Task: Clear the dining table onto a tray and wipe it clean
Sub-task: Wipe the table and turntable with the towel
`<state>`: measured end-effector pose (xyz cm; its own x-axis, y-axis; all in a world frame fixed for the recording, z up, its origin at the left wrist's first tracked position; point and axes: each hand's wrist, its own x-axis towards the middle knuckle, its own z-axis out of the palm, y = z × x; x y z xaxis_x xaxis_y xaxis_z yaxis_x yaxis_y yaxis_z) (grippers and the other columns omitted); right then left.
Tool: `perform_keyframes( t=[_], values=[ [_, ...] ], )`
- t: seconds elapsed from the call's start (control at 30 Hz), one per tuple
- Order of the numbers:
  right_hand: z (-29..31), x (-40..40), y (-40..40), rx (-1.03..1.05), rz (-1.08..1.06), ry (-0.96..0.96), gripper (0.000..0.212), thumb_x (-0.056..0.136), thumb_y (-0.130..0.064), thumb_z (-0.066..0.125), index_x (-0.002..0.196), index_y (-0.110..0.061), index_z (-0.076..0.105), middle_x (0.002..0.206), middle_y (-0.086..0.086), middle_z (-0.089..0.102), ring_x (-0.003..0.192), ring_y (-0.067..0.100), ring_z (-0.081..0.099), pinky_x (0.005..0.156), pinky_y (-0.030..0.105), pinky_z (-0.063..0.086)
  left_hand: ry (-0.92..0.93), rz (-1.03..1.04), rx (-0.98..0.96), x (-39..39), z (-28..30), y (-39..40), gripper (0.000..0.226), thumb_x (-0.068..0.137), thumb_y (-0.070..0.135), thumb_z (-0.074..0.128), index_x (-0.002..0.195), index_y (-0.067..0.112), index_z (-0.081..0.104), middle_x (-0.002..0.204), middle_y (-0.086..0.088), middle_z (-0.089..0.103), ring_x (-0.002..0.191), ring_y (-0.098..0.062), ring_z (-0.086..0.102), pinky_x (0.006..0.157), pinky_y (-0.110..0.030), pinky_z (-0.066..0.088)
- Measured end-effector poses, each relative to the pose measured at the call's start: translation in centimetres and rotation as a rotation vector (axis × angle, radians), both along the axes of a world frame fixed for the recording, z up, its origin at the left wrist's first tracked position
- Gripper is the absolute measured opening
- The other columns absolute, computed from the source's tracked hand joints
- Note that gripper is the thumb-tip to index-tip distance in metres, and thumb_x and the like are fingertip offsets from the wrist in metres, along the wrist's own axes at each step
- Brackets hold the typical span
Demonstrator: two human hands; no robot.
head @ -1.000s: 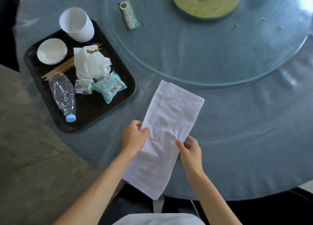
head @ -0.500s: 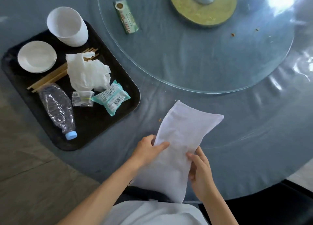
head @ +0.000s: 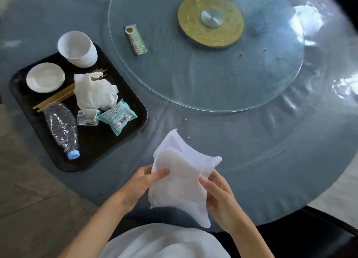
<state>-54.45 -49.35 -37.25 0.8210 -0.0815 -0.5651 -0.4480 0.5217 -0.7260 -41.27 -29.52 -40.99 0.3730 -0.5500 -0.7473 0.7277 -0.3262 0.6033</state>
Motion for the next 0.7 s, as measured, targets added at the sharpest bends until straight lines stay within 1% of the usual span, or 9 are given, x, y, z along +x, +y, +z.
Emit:
perform_keyframes(
  t=[0.07, 0.13, 0.17, 0.23, 0.33, 0.43, 0.53, 0.63, 0.7],
  values=[
    [0.3, -0.3, -0.6, -0.026, 0.012, -0.030, 0.048, 0.091, -0.036, 0.075, 0.133, -0.016, 0.062, 0.104, 0.012, 0.064, 0.085, 0.028, 0.045, 0.066, 0.041, 0.025, -0.014, 0.086, -0.011, -0.3, 0.2, 0.1, 0.045, 0.081, 0.047, 0.080, 0.118, 0.024, 0.073, 0.120, -0.007, 0.074, 0.111, -0.028, 0.070, 0.094, -0.045, 0.057],
    [0.3, -0.5, -1.3, -0.070, -0.026, 0.022, 0.037, 0.094, -0.029, 0.074, 0.129, -0.021, 0.065, 0.106, 0.017, 0.069, 0.087, 0.030, 0.052, 0.073, 0.044, 0.033, -0.049, 0.102, 0.016, -0.7, 0.5, 0.2, 0.050, 0.078, 0.045, 0.083, 0.121, 0.023, 0.071, 0.120, -0.006, 0.074, 0.111, -0.028, 0.070, 0.097, -0.051, 0.055],
    [0.3, -0.5, -1.7, -0.116, -0.033, 0.046, 0.031, 0.096, -0.026, 0.072, 0.126, -0.022, 0.065, 0.104, 0.017, 0.072, 0.085, 0.030, 0.055, 0.072, 0.041, 0.038, -0.058, 0.089, 0.030, -0.8, 0.6, 0.3, 0.052, 0.076, 0.044, 0.084, 0.121, 0.022, 0.069, 0.120, -0.005, 0.074, 0.110, -0.028, 0.071, 0.097, -0.051, 0.055],
    [0.2, -1.1, -2.3, -0.175, -0.013, 0.011, 0.030, 0.097, -0.028, 0.072, 0.123, -0.017, 0.063, 0.094, 0.018, 0.070, 0.074, 0.028, 0.047, 0.059, 0.028, 0.037, -0.061, 0.090, 0.024, -1.3, 1.1, 0.2, 0.052, 0.074, 0.043, 0.086, 0.119, 0.022, 0.069, 0.119, -0.006, 0.074, 0.108, -0.027, 0.071, 0.089, -0.044, 0.058],
    [0.3, -1.2, -3.0, -0.179, -0.023, -0.004, 0.031, 0.093, -0.027, 0.077, 0.119, -0.013, 0.068, 0.088, 0.027, 0.064, 0.070, 0.031, 0.045, 0.057, 0.033, 0.033, -0.066, 0.111, 0.004, -1.9, 1.7, -0.2, 0.047, 0.074, 0.039, 0.085, 0.116, 0.022, 0.072, 0.115, -0.010, 0.075, 0.104, -0.028, 0.072, 0.078, -0.034, 0.059],
    [0.2, -1.7, -3.6, -0.343, -0.064, 0.035, 0.005, 0.096, -0.017, 0.073, 0.099, -0.016, 0.077, 0.083, 0.015, 0.073, 0.070, 0.017, 0.057, 0.063, 0.032, 0.041, -0.047, 0.079, 0.049, -2.5, 2.0, -0.5, 0.046, 0.074, 0.040, 0.083, 0.112, 0.015, 0.075, 0.113, -0.018, 0.074, 0.095, -0.028, 0.073, 0.078, -0.037, 0.057],
    [0.6, -2.5, -4.5, -0.352, -0.103, -0.064, 0.019, 0.089, -0.028, 0.079, 0.096, -0.011, 0.079, 0.076, 0.004, 0.070, 0.060, 0.011, 0.051, 0.050, 0.021, 0.041, 0.015, 0.158, -0.023, -2.8, 2.5, -0.5, 0.047, 0.078, 0.042, 0.080, 0.116, 0.014, 0.075, 0.109, -0.015, 0.075, 0.091, -0.026, 0.071, 0.071, -0.035, 0.057],
    [0.3, -3.0, -5.0, -0.423, -0.150, 0.061, 0.006, 0.092, -0.021, 0.077, 0.090, -0.016, 0.081, 0.075, 0.001, 0.071, 0.061, 0.011, 0.051, 0.050, 0.019, 0.041, -0.008, 0.148, -0.027, -3.1, 3.2, -0.6, 0.042, 0.082, 0.038, 0.080, 0.115, 0.013, 0.075, 0.110, -0.012, 0.076, 0.095, -0.021, 0.071, 0.073, -0.028, 0.057],
    [0.2, -3.6, -5.2, -0.461, -0.160, 0.048, 0.007, 0.091, -0.023, 0.079, 0.091, -0.017, 0.081, 0.075, -0.002, 0.072, 0.060, 0.008, 0.051, 0.051, 0.019, 0.041, -0.053, 0.140, -0.037, -3.1, 3.6, -0.7, 0.046, 0.080, 0.039, 0.081, 0.118, 0.014, 0.074, 0.113, -0.012, 0.075, 0.096, -0.020, 0.071, 0.072, -0.025, 0.057]
  ],
)
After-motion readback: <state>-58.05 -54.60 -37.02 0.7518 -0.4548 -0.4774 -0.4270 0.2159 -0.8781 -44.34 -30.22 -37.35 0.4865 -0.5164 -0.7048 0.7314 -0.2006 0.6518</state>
